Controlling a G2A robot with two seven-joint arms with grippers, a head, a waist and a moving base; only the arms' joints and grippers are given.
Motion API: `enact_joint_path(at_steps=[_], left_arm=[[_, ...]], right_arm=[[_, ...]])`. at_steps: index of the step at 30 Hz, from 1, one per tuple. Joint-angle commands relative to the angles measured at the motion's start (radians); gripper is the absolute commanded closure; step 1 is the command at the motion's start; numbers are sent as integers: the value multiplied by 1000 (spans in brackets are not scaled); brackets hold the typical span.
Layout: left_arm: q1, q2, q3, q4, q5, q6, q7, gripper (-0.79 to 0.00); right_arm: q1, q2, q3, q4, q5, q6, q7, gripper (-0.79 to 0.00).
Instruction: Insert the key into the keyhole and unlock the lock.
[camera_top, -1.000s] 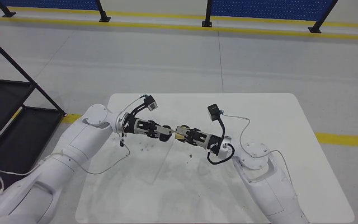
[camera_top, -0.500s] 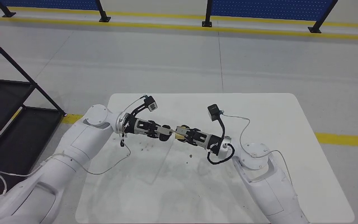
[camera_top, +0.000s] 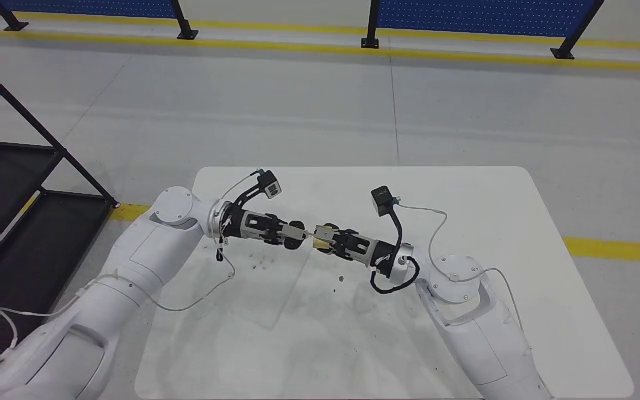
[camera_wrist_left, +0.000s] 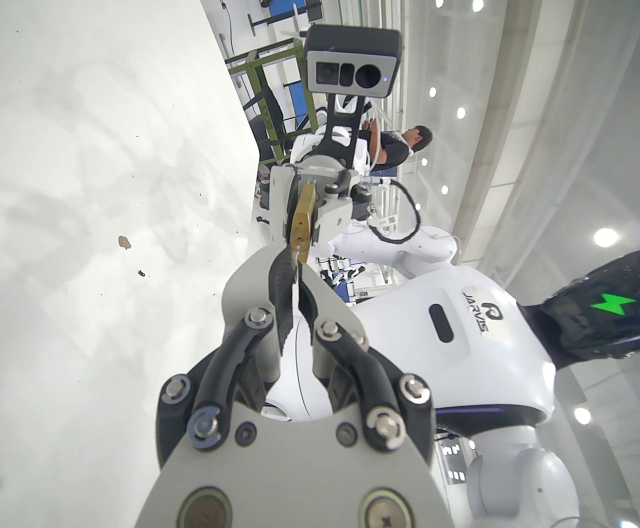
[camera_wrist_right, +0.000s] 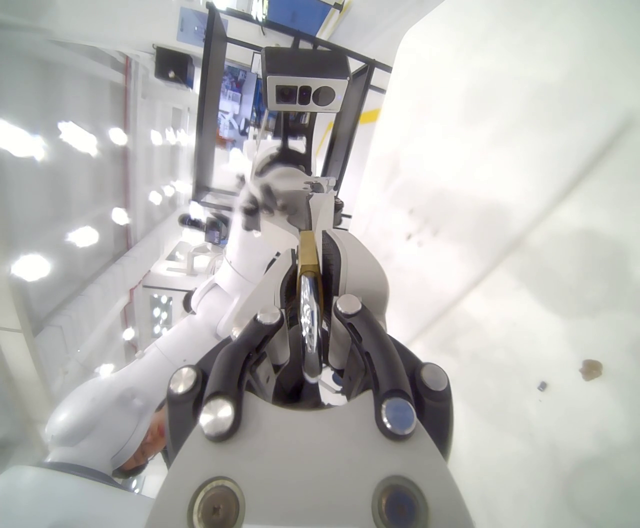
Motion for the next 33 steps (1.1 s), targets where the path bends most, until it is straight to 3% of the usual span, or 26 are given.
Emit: enact_joint_path(at_steps=[1,6,22,33], left_arm=[[1,-2,-3,2,2,1,-1,-49],[4,-9,-9,9,5,7,-7,0],[-7,-36,-11,20,29,19,-19,0],[11,-36,-34,-11,108,-44,44,0]], right_arm=[[0,0,0,0,0,0,0,0],[0,0,0,0,0,0,0,0],[0,0,0,0,0,0,0,0],[0,0,0,0,0,0,0,0]])
